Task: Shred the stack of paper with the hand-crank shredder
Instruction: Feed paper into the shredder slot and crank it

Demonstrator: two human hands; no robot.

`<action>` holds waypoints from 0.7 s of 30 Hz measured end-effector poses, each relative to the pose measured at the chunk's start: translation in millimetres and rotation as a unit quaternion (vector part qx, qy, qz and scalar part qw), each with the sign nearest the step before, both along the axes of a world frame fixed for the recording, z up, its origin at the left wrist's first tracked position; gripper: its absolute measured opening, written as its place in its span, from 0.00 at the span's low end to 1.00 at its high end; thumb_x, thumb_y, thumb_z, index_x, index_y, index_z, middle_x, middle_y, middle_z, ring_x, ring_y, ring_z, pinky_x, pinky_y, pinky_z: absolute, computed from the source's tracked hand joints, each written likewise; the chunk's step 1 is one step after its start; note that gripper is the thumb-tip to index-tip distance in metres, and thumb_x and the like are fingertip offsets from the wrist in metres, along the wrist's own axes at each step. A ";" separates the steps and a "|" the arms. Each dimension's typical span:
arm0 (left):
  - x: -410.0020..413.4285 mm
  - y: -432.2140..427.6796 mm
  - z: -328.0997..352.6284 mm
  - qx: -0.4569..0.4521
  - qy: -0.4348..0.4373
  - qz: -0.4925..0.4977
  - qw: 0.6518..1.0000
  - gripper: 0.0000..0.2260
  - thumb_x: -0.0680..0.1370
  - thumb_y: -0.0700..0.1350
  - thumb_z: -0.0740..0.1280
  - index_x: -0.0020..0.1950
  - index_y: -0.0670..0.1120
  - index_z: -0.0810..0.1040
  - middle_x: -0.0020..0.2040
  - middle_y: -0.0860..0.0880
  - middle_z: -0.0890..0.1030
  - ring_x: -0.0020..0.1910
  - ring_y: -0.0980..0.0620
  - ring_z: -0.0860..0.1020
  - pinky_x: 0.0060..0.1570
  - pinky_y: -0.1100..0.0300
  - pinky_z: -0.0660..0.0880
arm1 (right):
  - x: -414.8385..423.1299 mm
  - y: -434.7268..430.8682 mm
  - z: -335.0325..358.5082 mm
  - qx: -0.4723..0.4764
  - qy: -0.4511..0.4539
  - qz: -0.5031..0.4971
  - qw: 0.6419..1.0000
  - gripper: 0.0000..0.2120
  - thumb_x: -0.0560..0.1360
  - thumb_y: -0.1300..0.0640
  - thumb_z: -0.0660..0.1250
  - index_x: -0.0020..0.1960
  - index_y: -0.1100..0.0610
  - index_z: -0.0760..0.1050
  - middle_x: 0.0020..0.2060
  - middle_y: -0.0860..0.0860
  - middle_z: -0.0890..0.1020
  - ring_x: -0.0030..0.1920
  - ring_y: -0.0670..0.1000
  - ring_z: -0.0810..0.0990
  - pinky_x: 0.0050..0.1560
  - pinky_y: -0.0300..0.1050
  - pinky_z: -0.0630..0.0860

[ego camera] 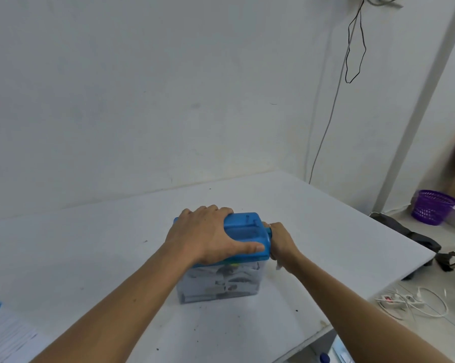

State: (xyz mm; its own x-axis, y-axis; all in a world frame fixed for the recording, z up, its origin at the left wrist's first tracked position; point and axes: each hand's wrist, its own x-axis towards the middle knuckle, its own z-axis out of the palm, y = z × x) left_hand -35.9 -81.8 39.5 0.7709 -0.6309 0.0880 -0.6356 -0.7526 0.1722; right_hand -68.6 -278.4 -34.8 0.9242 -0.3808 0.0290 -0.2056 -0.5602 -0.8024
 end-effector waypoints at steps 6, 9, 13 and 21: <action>-0.1 -1.0 -1.8 -0.010 -0.002 0.013 1.000 0.44 0.59 0.86 0.53 0.65 0.61 0.73 0.55 0.60 0.77 0.53 0.54 0.76 0.61 0.50 0.70 | -19.8 3.9 14.8 0.065 0.151 0.012 0.986 0.14 0.79 0.61 0.55 0.34 0.57 0.67 0.24 0.50 0.67 0.23 0.46 0.60 0.24 0.39 0.59; 2.4 -2.2 -1.9 -0.017 -0.014 0.031 0.999 0.44 0.58 0.87 0.52 0.62 0.61 0.74 0.52 0.59 0.77 0.52 0.53 0.76 0.59 0.49 0.69 | -43.5 7.8 15.0 0.119 0.229 0.050 0.965 0.12 0.76 0.59 0.55 0.33 0.54 0.64 0.25 0.48 0.64 0.25 0.47 0.57 0.26 0.39 0.54; 2.3 -2.0 -2.4 -0.005 -0.012 0.024 1.000 0.45 0.58 0.87 0.51 0.66 0.62 0.72 0.56 0.59 0.78 0.55 0.52 0.76 0.60 0.49 0.69 | -59.6 -0.1 34.9 0.066 0.281 0.077 0.954 0.12 0.76 0.58 0.57 0.34 0.55 0.66 0.26 0.49 0.64 0.25 0.47 0.58 0.27 0.39 0.55; 5.4 -6.6 1.4 -0.001 0.005 0.042 0.999 0.40 0.60 0.86 0.54 0.60 0.60 0.73 0.54 0.57 0.77 0.53 0.51 0.75 0.56 0.48 0.67 | -68.7 -19.1 99.1 0.112 0.247 0.117 0.955 0.19 0.79 0.53 0.59 0.30 0.53 0.67 0.26 0.47 0.64 0.25 0.45 0.57 0.25 0.38 0.53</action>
State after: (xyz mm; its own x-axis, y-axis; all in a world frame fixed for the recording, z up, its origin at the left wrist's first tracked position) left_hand -30.5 -88.4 40.9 0.8218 -0.5641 0.0805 -0.5686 -0.8027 0.1801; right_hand -137.3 -297.4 64.3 0.8642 -0.1079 -0.4915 -0.4812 -0.4624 -0.7447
